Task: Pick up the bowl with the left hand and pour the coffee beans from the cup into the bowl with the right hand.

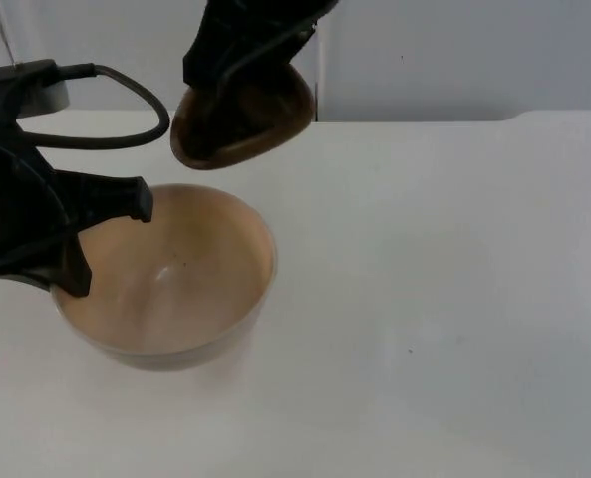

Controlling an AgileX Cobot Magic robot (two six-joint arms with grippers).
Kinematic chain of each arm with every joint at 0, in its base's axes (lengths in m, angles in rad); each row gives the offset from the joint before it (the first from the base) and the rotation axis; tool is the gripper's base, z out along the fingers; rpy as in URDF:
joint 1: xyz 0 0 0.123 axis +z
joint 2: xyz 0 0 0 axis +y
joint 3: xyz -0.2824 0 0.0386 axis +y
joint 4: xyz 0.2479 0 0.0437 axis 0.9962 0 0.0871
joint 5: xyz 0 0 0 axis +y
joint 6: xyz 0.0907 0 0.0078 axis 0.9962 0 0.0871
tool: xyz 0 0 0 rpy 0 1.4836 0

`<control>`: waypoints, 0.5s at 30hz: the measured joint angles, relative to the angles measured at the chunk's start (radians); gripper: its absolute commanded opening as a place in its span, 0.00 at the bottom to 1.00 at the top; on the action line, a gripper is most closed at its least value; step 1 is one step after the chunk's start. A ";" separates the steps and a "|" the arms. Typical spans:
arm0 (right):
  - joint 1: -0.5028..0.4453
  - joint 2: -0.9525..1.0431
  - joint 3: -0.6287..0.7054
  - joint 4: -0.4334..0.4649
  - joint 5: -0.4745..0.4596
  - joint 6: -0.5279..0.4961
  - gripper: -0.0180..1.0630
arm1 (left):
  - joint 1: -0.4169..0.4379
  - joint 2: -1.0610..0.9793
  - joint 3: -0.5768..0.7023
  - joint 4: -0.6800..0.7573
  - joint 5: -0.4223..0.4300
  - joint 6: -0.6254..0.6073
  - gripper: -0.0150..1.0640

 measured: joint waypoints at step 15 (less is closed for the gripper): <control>0.110 0.000 0.000 -0.322 -0.040 -0.039 0.02 | 0.000 0.000 0.000 -0.005 0.000 0.000 0.01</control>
